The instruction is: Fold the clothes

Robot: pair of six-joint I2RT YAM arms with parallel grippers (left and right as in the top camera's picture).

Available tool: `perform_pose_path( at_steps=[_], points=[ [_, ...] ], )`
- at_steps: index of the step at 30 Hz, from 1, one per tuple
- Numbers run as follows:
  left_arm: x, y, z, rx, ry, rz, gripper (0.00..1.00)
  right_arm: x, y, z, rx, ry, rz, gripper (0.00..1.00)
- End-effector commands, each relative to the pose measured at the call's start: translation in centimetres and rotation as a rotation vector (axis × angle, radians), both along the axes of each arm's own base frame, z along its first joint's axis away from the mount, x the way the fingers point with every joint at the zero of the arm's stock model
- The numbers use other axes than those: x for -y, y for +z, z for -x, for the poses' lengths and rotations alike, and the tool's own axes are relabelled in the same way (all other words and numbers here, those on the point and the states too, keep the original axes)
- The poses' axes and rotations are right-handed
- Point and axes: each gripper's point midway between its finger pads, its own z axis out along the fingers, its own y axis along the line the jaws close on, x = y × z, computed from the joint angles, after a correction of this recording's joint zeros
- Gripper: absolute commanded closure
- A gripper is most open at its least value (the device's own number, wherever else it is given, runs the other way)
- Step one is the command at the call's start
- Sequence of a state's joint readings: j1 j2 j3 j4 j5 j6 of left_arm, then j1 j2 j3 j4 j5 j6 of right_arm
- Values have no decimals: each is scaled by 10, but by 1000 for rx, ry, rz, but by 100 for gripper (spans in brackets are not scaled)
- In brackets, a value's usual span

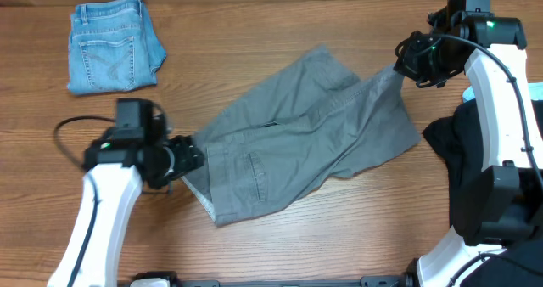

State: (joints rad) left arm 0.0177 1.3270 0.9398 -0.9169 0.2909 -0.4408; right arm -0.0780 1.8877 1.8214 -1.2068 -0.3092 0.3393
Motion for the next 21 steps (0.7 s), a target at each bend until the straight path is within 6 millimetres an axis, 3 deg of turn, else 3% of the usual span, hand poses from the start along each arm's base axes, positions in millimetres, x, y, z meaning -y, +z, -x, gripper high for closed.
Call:
perform_pose_path(
  at_steps=[1,6,12,17,21],
  points=[
    [21,-24,-5,-31,-95,46,28,-1,16,-3,40,5,-2,96],
    [11,-54,-30,-26,-89,-31,29,-1,15,-1,29,6,-3,96],
    [13,-68,-48,8,-105,-28,30,-1,14,0,24,5,-3,96],
    [27,-80,-56,11,-125,48,41,-1,14,1,24,5,-3,96],
    [27,-91,-61,13,-141,45,57,-1,14,2,18,5,-4,96]
  ],
)
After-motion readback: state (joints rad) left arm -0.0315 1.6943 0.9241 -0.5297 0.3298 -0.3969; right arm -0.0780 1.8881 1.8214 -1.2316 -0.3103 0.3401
